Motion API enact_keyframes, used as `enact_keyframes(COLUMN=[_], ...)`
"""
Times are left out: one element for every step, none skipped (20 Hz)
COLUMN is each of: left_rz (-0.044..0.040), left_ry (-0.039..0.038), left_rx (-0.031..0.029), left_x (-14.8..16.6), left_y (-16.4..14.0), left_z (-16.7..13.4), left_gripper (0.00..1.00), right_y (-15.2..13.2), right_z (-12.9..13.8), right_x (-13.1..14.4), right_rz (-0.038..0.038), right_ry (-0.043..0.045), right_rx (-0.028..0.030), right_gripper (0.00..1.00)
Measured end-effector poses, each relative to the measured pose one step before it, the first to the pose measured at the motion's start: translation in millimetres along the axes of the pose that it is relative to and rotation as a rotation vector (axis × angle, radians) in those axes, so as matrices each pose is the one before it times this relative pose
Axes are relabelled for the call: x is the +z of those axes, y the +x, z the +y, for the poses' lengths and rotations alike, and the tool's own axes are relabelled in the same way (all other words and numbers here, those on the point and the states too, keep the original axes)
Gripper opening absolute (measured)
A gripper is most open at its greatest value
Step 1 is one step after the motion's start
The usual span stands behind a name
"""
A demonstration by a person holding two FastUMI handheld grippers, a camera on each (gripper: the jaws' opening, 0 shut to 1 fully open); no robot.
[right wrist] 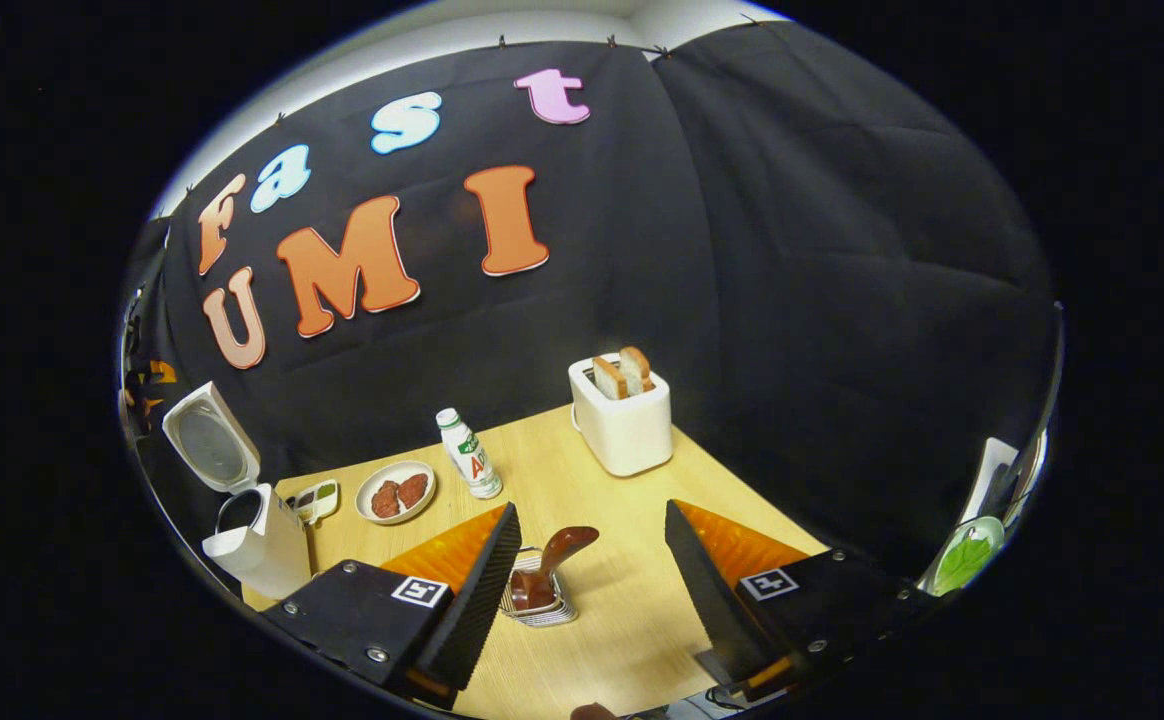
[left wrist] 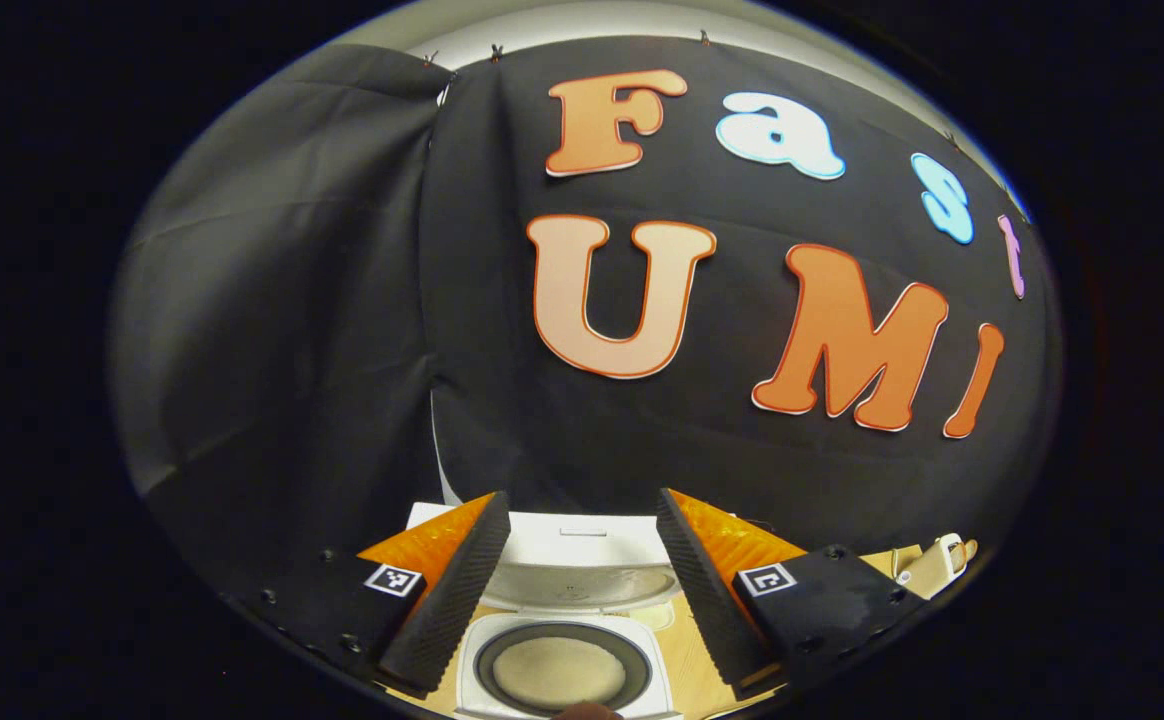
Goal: Close the left gripper, press the button to open the rice cooker; take a wooden spoon from the chopstick holder with the right hand, scoop a spoonful of rice and pour it into the rice cooker, then put the wooden spoon back into the chopstick holder.
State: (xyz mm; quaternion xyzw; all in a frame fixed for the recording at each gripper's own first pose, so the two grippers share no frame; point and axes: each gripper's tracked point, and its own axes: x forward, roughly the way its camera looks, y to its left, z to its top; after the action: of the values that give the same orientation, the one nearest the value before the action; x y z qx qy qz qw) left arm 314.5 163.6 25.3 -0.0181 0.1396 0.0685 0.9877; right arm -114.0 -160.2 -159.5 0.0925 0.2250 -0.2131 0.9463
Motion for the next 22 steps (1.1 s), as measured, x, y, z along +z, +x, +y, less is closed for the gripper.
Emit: enact_keyframes(left_rz=[0.02388, 0.01659, 0.02846, 0.00876, 0.01445, 0.01916, 0.02556, 0.02378, 0.02092, 0.01611, 0.01443, 0.00835, 0.01104, 0.01438, 0.04940, 0.06978, 0.07044, 0.04834, 0.04154, 0.00990, 0.03538, 0.02648], left_ry=[0.00255, 0.00613, -0.00420, -0.00259, -0.00406, 0.01864, 0.02579, 0.03200, 0.02214, -0.00680, -0.00090, 0.00525, 0.00578, 0.00086, -0.01293, -0.00972, -0.00924, -0.01159, -0.00951, 0.00763, 0.00130, 0.00067], left_rx=[0.00325, 0.00396, -0.00048, 0.00770, 0.02034, 0.01308, 0.00200, 0.01091, -0.00190, -0.00837, 0.00270, -0.00007, 0.00146, -0.00910, -0.02314, -0.00180, 0.00858, -0.01227, -0.00475, -0.00147, -0.00219, -0.00118], left_x=[-4.12, -2.98, -1.13, 2.93, -0.17, -5.00, -5.61, -3.23, -4.24, -3.85, -5.39, -6.30, -4.95, -7.18, -16.15, -21.86, -25.04, -20.54, -21.66, -12.20, -16.44, -16.89], left_y=[14.74, 11.70, 11.06, 7.92, 6.54, 0.83, 1.01, 0.40, -3.04, -2.68, -7.50, -5.98, -6.96, -3.91, -3.25, -5.57, -4.12, 1.28, 1.67, 1.71, 3.00, 2.75], left_z=[0.04, -0.20, -1.64, 0.68, 3.27, -0.61, -0.53, -0.37, -0.95, -3.23, -1.25, -2.01, 0.01, -0.45, -3.94, 0.18, 2.03, -1.62, 0.22, 2.53, -1.13, -1.48], left_gripper=[1.00, 0.99, 1.00, 0.99, 0.99, 0.99, 1.00, 1.00, 1.00, 1.00, 1.00, 1.00, 1.00, 1.00, 1.00, 1.00, 1.00, 1.00, 1.00, 1.00, 1.00, 1.00], right_y=[-8.04, -8.62, -7.48, -5.70, -4.68, -3.10, -2.25, 0.53, 0.87, 2.50, 2.55, 3.17, 3.21, 3.56, 2.79, 3.81, 3.60, 3.78, 4.17, 3.05, 2.55, 3.01], right_z=[-4.21, -2.71, -3.74, -2.15, -3.67, -1.04, -0.88, 0.48, 1.01, 2.91, 4.97, 5.01, 5.89, 6.59, 6.50, 4.98, 5.12, 5.07, 3.70, 3.63, 1.19, 2.49], right_x=[6.61, 6.05, 4.44, 3.53, 2.40, 1.26, -1.14, 0.00, -1.29, -2.41, -1.40, -1.28, -0.64, -0.86, -1.04, 0.53, 1.43, 1.47, 0.10, -0.21, -1.50, -0.44], right_rz=[-0.01897, -0.01813, -0.01151, -0.01286, -0.00945, -0.00565, -0.00276, -0.00207, 0.00048, 0.00348, 0.00566, 0.00478, 0.00174, 0.00349, 0.00185, 0.00055, -0.00149, -0.00420, -0.00143, 0.00305, 0.00803, 0.00422], right_ry=[-0.00438, -0.00552, -0.00567, -0.00436, -0.00471, -0.00100, -0.00147, -0.00210, -0.00383, -0.00206, 0.00177, 0.00214, 0.00287, -0.00101, -0.00389, -0.00674, -0.00724, -0.00631, -0.00628, -0.00489, -0.00620, -0.00410], right_rx=[-0.01613, -0.01269, -0.01306, -0.01000, -0.01346, -0.00665, -0.00743, -0.00229, 0.00317, 0.00672, 0.01256, 0.01156, 0.02150, 0.01996, 0.02132, 0.01675, 0.01759, 0.01790, 0.01531, 0.01617, 0.00948, 0.01314], right_gripper=[0.90, 0.90, 0.90, 0.90, 0.90, 0.90, 0.90, 0.91, 0.91, 0.90, 0.90, 0.90, 0.90, 0.90, 0.90, 0.90, 0.91, 0.90, 0.91, 0.90, 0.90, 0.90])
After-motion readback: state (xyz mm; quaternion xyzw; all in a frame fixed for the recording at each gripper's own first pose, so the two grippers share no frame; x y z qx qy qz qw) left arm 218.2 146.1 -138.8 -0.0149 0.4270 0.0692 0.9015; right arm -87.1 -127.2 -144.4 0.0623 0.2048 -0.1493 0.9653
